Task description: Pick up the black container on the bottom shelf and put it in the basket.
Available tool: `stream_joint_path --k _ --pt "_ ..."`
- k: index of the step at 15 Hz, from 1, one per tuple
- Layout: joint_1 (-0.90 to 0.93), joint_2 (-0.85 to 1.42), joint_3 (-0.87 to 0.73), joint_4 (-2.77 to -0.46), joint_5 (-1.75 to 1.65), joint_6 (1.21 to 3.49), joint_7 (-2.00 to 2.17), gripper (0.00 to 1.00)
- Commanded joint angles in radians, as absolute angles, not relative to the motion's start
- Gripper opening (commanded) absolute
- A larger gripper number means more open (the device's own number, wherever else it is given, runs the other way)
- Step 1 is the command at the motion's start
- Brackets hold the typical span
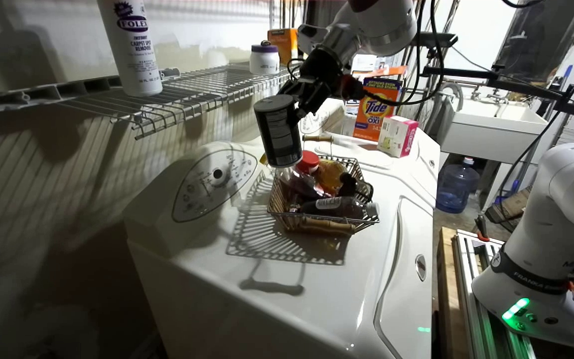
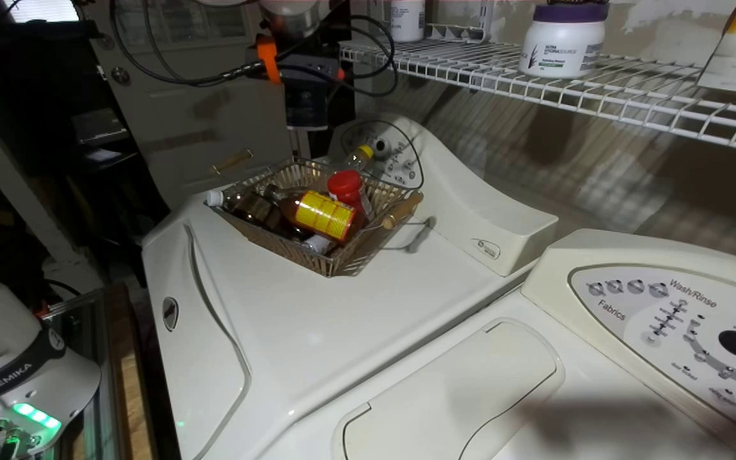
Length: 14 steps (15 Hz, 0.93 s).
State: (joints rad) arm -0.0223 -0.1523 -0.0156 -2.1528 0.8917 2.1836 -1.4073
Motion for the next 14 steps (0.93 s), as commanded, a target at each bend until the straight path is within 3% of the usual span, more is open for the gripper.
stream_joint_path --k 1,3,4,14 --pt "-0.009 -0.152 -0.027 -2.159 0.889 2.183 -1.412 0.87" --pt "-0.009 -0.154 -0.027 -2.164 0.889 2.183 -1.417 0.87" --pt "-0.009 -0.155 -0.027 -2.164 0.889 2.183 -1.417 0.62" --pt "-0.026 -0.097 -0.07 -2.252 1.056 2.104 -1.743 0.62"
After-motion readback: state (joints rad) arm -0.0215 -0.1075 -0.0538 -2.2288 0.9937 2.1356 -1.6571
